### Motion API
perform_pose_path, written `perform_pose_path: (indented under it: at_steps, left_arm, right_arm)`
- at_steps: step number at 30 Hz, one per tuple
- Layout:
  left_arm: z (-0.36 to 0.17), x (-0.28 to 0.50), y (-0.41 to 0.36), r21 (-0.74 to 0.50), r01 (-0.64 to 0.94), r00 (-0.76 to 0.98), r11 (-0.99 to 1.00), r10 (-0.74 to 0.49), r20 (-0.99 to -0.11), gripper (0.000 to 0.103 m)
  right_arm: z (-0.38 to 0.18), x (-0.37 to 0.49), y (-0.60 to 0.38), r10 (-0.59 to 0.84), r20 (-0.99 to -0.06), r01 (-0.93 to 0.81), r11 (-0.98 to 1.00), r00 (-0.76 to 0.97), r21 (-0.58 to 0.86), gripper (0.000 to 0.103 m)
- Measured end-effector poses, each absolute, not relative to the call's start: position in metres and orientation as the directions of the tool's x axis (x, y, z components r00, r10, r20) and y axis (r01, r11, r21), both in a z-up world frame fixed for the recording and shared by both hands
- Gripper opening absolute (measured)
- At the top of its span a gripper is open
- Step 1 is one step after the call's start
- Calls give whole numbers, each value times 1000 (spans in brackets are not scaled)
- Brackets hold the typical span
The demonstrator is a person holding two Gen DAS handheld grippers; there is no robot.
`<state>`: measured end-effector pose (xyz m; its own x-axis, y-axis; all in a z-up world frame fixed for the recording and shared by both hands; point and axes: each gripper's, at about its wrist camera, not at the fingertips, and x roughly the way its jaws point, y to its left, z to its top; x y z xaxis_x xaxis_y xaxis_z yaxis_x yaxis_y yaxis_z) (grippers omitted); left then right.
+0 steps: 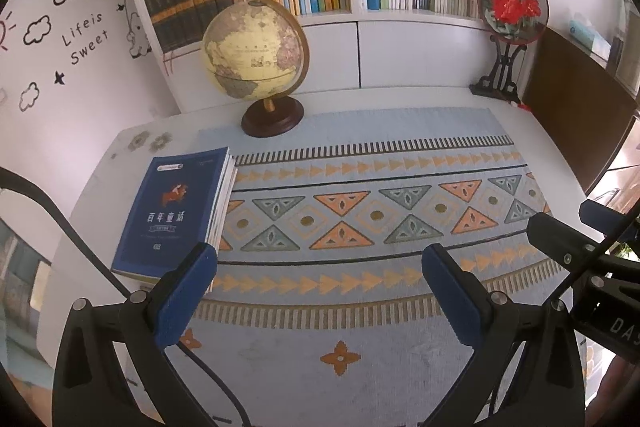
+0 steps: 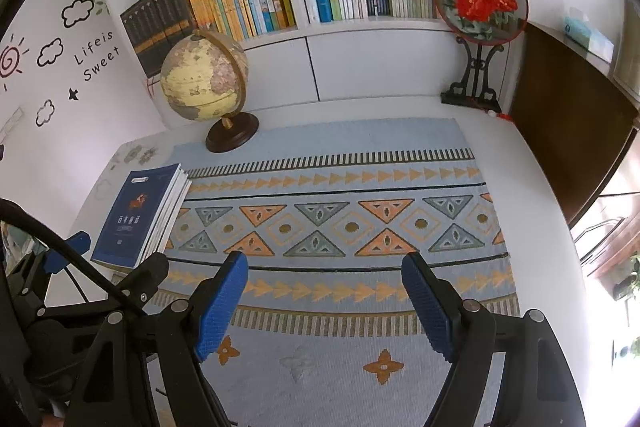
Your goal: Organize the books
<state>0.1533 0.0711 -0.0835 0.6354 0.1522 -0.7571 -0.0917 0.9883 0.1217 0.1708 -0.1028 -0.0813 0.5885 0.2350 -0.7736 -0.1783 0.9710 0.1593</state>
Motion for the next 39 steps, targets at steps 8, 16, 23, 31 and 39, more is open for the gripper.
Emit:
perform_pose_path:
  at_steps: [8, 16, 23, 31, 39]
  left_arm:
    - [-88, 159, 70, 123, -90, 624, 988, 153, -766, 102]
    - [-89, 160, 71, 128, -96, 620, 987, 160, -768, 102]
    - [-88, 156, 73, 130, -105, 619, 986, 167, -767, 102]
    - [-89, 151, 77, 131, -117, 614, 984, 175, -769, 102]
    - [-91, 148, 79, 135, -125, 606, 983, 184, -774, 102]
  right_arm:
    - [-88, 177, -104, 241, -786, -171, 970, 569, 173, 77]
    - [-92, 180, -105, 252, -787, -170, 967, 564, 187, 77]
    - [-92, 178, -101, 259, -785, -174, 966, 563, 193, 77]
    - [-92, 172, -96, 269, -787, -181, 963, 555, 201, 77]
    - [-94, 170, -94, 275, -792, -189, 961, 546, 204, 77]
